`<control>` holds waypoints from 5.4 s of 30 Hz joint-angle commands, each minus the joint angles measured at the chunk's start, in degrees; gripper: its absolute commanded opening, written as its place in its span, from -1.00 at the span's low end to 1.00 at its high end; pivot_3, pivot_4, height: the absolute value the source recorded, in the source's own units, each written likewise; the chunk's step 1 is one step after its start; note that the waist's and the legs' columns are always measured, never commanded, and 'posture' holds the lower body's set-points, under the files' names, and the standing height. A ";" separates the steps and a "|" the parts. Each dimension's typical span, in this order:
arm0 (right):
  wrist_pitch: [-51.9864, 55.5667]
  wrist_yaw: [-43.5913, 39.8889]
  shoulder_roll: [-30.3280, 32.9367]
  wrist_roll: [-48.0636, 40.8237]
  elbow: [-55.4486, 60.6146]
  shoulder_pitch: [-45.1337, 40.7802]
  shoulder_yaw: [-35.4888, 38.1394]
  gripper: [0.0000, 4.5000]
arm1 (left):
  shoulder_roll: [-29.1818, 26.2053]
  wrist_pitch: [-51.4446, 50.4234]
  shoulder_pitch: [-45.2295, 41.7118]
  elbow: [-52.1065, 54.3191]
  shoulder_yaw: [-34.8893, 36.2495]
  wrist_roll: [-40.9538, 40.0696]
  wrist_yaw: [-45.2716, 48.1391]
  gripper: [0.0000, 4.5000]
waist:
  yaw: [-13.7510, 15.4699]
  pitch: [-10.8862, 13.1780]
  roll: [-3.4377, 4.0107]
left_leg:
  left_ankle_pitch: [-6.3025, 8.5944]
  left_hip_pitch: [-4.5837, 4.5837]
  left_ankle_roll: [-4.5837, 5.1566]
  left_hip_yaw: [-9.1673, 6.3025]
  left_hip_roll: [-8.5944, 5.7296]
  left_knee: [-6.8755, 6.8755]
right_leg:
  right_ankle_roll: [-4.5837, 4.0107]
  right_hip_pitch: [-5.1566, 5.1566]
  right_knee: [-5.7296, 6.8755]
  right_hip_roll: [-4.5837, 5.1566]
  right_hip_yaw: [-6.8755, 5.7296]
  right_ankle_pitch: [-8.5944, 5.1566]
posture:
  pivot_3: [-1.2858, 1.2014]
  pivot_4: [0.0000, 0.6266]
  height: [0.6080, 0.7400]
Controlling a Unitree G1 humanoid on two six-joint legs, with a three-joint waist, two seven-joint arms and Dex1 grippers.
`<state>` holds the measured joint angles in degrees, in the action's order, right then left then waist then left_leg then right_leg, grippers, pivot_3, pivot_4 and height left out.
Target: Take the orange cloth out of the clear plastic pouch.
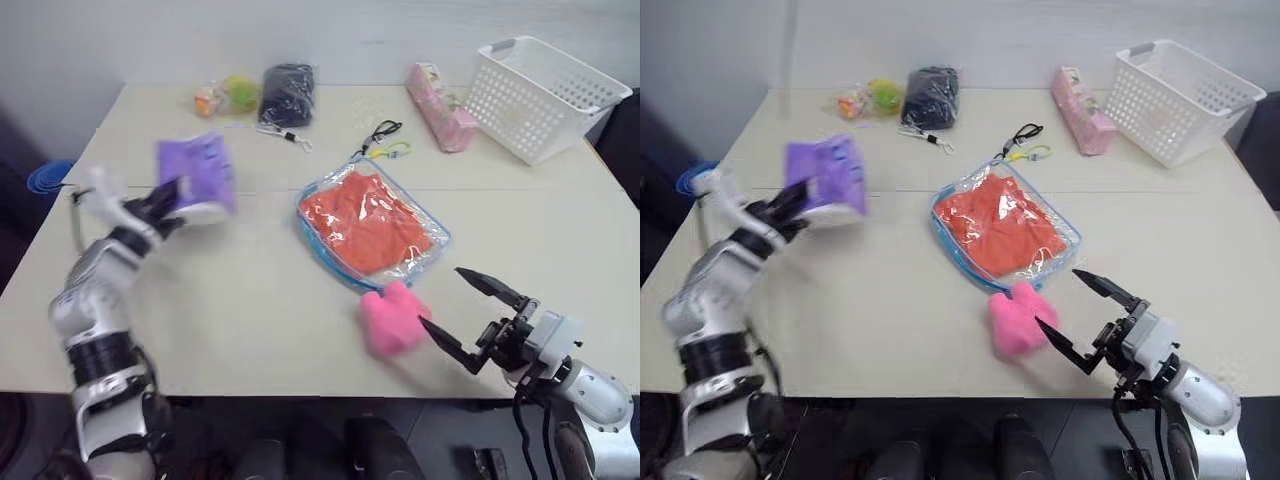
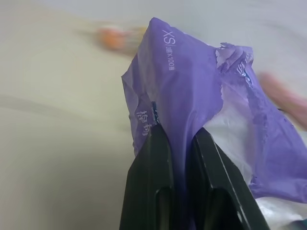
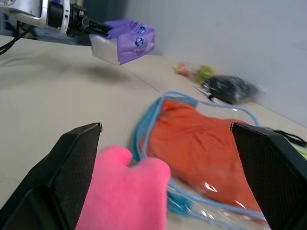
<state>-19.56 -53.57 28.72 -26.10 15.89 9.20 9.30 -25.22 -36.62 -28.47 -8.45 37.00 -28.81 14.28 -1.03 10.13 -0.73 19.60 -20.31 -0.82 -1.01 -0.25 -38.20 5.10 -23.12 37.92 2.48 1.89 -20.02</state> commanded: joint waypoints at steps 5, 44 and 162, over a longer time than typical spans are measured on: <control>-2.85 -6.53 0.47 -0.17 -4.78 -4.57 -4.02 1.00 | -5.56 1.17 6.88 0.48 8.39 1.15 -8.41 -0.52 | 2.38 -0.07 -0.22 | 0.04 0.00 0.08 -0.09 -0.06 -0.05 | 0.00 0.14 -0.14 0.10 -0.13 0.00 | 0.03 -0.52 1.00; -1.73 9.48 -1.43 3.14 13.21 25.52 14.36 1.00 | 1.96 76.75 -46.19 -66.91 -61.01 56.78 18.61 0.43 | 1.37 0.04 -0.30 | 0.19 -0.03 0.40 0.23 -0.09 0.07 | 0.06 0.18 -0.20 -0.03 0.05 0.03 | 0.03 -0.52 1.00; 26.62 -20.33 23.27 -2.21 -2.70 -8.06 2.87 0.73 | -8.72 30.76 10.03 6.12 -36.01 6.01 55.75 1.00 | 0.79 -0.08 0.04 | 0.18 0.03 0.37 -0.05 -0.06 -0.07 | 0.00 0.39 -0.46 0.06 -0.05 0.00 | 0.03 -0.52 1.00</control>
<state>10.68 -72.37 51.67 -28.69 14.72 1.76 10.05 -33.26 -6.68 -18.97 -3.35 0.31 -21.28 68.45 -0.24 10.05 -0.70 19.79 -20.22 -0.42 -1.04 -0.29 -38.23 5.10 -22.67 37.46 2.53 1.86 -20.02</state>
